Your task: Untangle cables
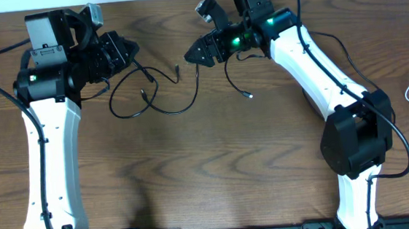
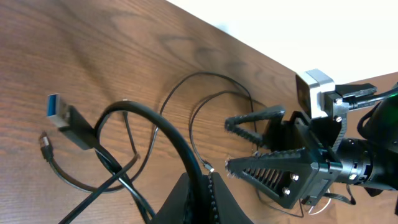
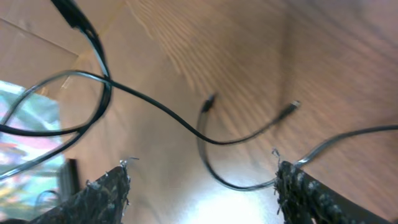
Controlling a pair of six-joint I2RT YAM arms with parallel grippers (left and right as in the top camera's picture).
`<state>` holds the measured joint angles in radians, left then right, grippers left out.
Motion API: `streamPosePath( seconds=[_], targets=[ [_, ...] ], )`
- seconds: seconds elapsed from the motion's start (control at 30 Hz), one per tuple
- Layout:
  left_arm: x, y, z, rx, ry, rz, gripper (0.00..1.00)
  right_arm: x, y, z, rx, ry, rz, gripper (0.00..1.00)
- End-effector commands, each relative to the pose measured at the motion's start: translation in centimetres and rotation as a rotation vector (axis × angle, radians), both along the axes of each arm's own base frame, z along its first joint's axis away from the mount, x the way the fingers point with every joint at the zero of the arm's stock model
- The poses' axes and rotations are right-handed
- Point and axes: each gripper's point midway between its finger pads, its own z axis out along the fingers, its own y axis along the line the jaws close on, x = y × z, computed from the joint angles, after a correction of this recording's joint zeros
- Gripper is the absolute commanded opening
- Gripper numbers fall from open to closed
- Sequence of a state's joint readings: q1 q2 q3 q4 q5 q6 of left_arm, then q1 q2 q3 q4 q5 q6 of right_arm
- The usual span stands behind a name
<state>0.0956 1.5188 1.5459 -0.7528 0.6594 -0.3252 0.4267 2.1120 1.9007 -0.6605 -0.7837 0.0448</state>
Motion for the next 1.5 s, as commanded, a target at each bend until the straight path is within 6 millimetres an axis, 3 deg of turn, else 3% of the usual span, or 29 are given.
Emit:
streamPosePath(
  seconds=[0.0, 0.23, 0.37, 0.5, 0.63, 0.83, 0.9, 0.97, 1.03, 1.1, 1.17, 1.2, 1.23, 1.3, 1.33, 1.37, 1.4, 1.47],
  targets=[
    [0.1, -0.2, 0.9, -0.032, -0.016, 0.001, 0.08, -2.1, 2.0, 2.0, 0.074, 0.125, 0.002, 0.72],
    [1.5, 2.5, 0.4, -0.02, 0.032, 0.225, 0.07, -4.7, 5.0, 2.1, 0.08, 0.249, -0.001, 0.73],
    [2.1, 5.5, -0.3, -0.053, 0.109, 0.501, 0.08, -4.6, 5.8, 2.6, 0.106, 0.306, -0.048, 0.74],
    [2.2, 7.0, -0.7, -0.095, 0.151, 0.705, 0.08, -4.4, 6.6, 3.3, 0.139, 0.341, -0.08, 0.76],
    [2.3, 7.5, -0.8, -0.083, 0.144, 0.82, 0.08, -5.1, 7.8, 3.4, 0.141, 0.355, -0.085, 0.75],
    [2.6, 6.7, -0.4, -0.071, 0.112, 0.855, 0.07, -5.4, 9.0, 2.1, 0.075, 0.326, -0.152, 0.73],
    [2.8, 6.4, -0.1, -0.079, 0.101, 0.849, 0.07, -5.2, 9.2, 1.3, 0.038, 0.307, -0.19, 0.68],
    [3.0, 6.4, 0.0, -0.088, 0.095, 0.852, 0.07, -4.9, 9.2, -0.2, -0.015, 0.287, -0.241, 0.55],
    [3.1, 6.4, 0.2, -0.091, 0.088, 0.853, 0.08, -4.4, 8.7, -1.8, -0.076, 0.268, -0.29, 0.35],
    [3.1, 6.8, 0.2, -0.077, 0.079, 0.871, 0.07, -3.5, 7.0, -3.4, -0.167, 0.215, -0.337, 0.13],
    [3.0, 7.7, 0.3, -0.017, 0.054, 0.886, 0.07, -2.4, 5.0, -4.3, -0.235, 0.17, -0.364, 0.01],
    [3.0, 8.4, 0.3, 0.022, 0.038, 0.902, 0.08, -1.9, 3.9, -4.7, -0.264, 0.158, -0.371, 0.01],
    [2.9, 9.9, 0.7, 0.121, -0.005, 0.933, 0.07, -0.9, 0.8, -5.7, -0.339, 0.153, -0.394, 0.01],
    [2.9, 11.5, 1.5, 0.223, -0.056, 0.953, 0.07, 0.0, -3.3, -6.9, -0.441, 0.165, -0.459, 0.01],
    [2.9, 12.0, 1.8, 0.256, -0.074, 0.955, 0.07, 0.3, -4.6, -7.3, -0.476, 0.164, -0.476, 0.01],
    [3.0, 13.0, 2.2, 0.291, -0.099, 0.962, 0.07, 0.8, -7.6, -8.0, -0.56, 0.167, -0.526, 0.01],
    [3.1, 13.5, 2.5, 0.299, -0.11, 0.967, 0.07, 1.1, -9.5, -8.3, -0.613, 0.163, -0.56, 0.01],
    [3.1, 14.6, 2.8, 0.3, -0.121, 0.991, 0.07, 1.6, -12.3, -8.6, -0.689, 0.154, -0.618, 0.01]
  ],
)
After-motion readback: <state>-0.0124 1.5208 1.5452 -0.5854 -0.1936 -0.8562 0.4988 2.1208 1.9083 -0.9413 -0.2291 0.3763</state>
